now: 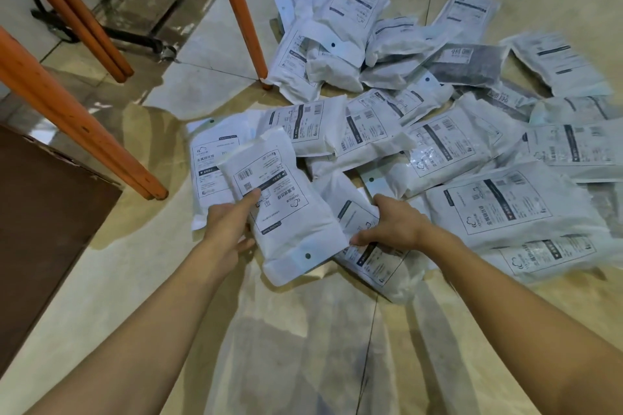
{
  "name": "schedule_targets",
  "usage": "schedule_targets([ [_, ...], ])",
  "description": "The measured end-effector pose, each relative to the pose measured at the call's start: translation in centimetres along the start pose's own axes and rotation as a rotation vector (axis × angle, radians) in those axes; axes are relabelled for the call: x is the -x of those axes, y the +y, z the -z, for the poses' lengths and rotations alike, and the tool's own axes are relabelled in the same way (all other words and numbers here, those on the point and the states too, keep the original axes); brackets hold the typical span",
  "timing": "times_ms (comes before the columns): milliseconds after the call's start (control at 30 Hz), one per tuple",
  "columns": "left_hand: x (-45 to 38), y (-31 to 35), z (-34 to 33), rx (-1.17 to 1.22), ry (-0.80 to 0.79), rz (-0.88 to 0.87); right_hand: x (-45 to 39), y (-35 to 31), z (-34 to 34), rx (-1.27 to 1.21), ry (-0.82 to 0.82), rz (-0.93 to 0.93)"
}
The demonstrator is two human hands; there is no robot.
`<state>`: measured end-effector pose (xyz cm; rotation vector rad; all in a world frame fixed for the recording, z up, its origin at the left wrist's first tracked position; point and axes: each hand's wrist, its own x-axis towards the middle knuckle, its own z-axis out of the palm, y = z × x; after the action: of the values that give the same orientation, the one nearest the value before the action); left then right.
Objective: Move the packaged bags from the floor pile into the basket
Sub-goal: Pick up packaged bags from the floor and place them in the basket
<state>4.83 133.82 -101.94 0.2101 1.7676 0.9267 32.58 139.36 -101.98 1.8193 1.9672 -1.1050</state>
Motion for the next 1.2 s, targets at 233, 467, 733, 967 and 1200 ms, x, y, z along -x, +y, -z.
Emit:
schedule_targets([
  [233, -0.7, 0.4, -1.3, 0.177, -0.152, 0.103, 3.4, 1.6, 3.3, -0.132, 0.299, -0.07],
  [467, -0.3, 0.4, -2.7, 0.19, -0.169, 0.061, 5.5, 2.3, 6.5, -0.701, 0.516, -0.001],
  [733, 5.8, 7.3, -2.0, 0.103, -0.371, -0.34, 9.0, -0.1, 9.5, -1.013, 0.522, 0.158],
  [967, 15.4, 17.3, 0.0, 0.086, -0.488, -0.596, 15.1, -4.6, 15.7, -1.134, 0.586, 0.237],
  [1200, 30.2, 27.2, 2.8, 0.008, -0.573, -0.644, 28.9, -10.3, 25.3, -1.21, 0.583, 0.249],
])
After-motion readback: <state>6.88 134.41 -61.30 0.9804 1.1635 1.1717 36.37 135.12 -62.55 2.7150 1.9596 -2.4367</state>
